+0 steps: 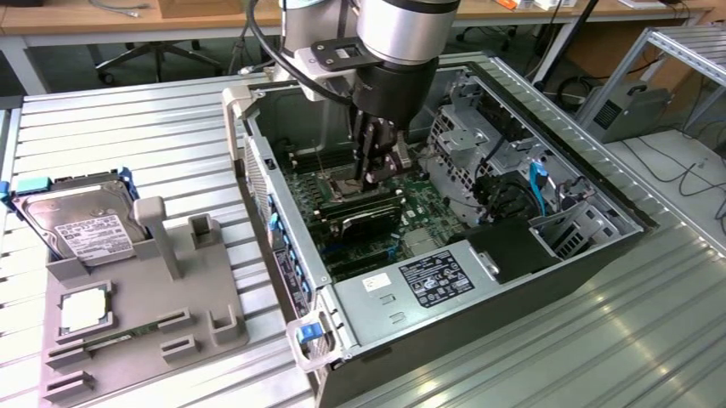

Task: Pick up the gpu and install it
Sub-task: 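Press down on the gpu until it lock into place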

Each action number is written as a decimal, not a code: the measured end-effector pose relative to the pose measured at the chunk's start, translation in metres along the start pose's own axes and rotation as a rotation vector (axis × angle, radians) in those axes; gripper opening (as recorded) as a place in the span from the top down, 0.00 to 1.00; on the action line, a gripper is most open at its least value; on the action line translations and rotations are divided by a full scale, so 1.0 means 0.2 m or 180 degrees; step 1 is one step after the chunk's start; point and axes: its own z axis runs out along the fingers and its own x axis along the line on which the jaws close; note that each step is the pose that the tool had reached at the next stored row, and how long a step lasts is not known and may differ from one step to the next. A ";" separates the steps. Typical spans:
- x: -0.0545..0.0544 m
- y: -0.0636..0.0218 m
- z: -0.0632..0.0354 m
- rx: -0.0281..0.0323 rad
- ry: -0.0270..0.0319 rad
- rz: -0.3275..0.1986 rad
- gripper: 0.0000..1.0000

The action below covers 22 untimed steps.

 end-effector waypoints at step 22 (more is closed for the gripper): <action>0.00 0.000 0.069 0.0000 0.0000 0.0003 0.89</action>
